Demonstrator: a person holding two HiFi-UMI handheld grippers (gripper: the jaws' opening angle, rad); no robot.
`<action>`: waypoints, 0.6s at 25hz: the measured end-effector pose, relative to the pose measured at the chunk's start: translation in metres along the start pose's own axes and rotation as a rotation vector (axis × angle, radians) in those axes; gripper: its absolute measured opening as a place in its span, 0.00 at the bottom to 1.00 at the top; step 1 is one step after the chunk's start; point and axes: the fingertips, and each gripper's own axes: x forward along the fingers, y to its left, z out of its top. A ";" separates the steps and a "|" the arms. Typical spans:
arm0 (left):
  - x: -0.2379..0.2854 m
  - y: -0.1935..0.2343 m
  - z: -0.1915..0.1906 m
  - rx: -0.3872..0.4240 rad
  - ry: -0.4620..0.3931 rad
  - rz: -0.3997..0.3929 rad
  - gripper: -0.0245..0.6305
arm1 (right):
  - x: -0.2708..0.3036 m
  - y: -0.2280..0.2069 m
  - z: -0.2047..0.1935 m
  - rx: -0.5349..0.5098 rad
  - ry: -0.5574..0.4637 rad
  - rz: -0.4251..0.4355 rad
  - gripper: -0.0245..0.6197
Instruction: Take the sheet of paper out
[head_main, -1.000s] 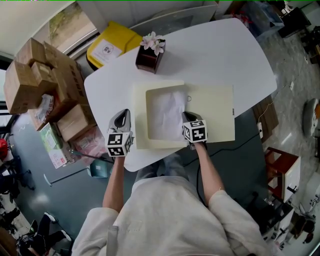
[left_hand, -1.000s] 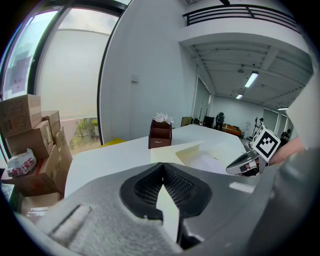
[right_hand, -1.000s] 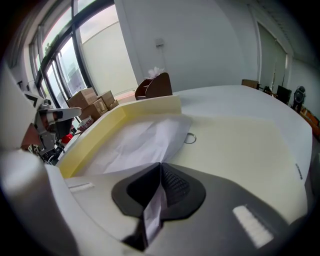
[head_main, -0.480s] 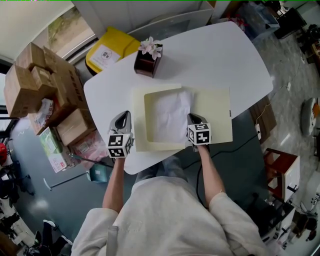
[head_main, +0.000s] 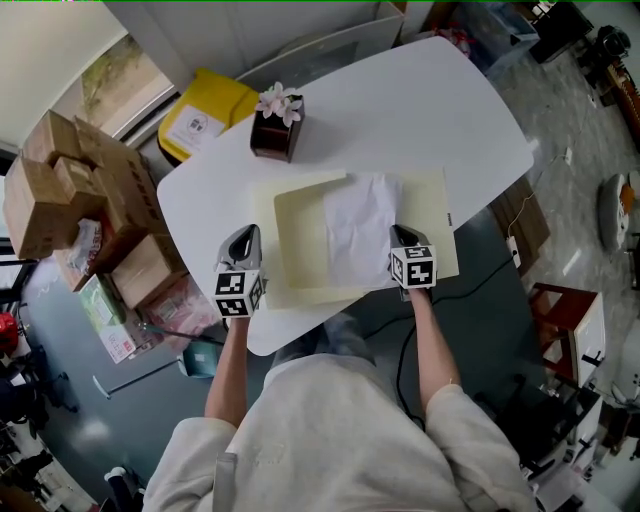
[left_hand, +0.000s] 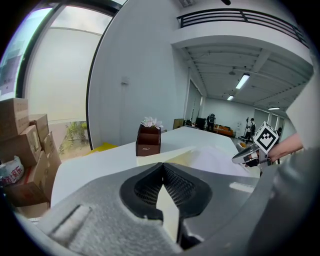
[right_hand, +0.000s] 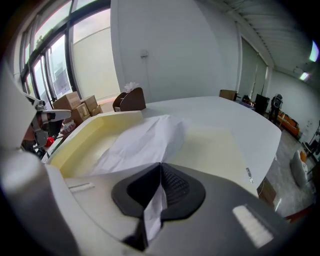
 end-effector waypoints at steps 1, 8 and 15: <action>0.002 -0.002 0.001 0.001 0.000 -0.006 0.05 | -0.003 -0.006 0.000 0.005 -0.003 -0.010 0.05; 0.010 -0.015 0.006 0.018 0.001 -0.037 0.05 | -0.023 -0.040 -0.002 0.042 -0.029 -0.077 0.05; 0.015 -0.023 0.021 0.037 -0.016 -0.053 0.05 | -0.041 -0.053 0.023 0.051 -0.103 -0.112 0.05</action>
